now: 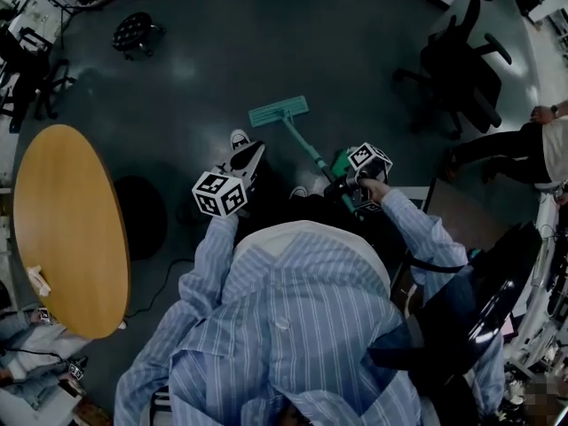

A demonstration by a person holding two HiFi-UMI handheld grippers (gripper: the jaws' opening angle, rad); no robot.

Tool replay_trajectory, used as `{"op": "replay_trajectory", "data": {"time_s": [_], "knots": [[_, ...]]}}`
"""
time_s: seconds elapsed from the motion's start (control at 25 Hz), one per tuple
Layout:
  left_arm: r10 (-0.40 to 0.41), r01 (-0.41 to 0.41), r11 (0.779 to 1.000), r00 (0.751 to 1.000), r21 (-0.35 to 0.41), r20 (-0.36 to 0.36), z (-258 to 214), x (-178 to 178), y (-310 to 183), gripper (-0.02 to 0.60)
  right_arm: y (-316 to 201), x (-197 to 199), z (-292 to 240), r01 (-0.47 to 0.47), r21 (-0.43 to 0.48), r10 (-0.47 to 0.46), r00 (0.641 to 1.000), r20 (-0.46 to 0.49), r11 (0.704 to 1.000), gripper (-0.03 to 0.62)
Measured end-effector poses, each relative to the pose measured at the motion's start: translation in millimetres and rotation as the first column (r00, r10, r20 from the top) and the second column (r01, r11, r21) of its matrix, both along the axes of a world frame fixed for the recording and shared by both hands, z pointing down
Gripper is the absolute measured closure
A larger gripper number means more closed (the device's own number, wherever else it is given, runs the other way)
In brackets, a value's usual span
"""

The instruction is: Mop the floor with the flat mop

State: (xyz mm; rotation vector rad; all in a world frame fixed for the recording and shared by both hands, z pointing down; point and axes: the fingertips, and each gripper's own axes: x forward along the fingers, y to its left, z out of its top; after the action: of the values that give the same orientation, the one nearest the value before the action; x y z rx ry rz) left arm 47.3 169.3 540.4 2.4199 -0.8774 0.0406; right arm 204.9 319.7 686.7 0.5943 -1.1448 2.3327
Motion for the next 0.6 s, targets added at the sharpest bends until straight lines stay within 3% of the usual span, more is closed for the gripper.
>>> {"op": "replay_trajectory", "data": {"time_s": [0.32,0.6], "knots": [[0.041,-0.041,0.999,0.999,-0.001,0.012,-5.3,17.4,2.4,0.566,13.5,11.7,-27.1,0.0,-0.025,0.0,1.0,0.0,1.0,0.543],[0.048,-0.048,0.999,0.999,-0.005,0.008,-4.9,-5.0,-10.4,0.566,10.8,-6.8,-35.0,-0.002,-0.042,0.002,1.0,0.001,0.999,0.543]]}}
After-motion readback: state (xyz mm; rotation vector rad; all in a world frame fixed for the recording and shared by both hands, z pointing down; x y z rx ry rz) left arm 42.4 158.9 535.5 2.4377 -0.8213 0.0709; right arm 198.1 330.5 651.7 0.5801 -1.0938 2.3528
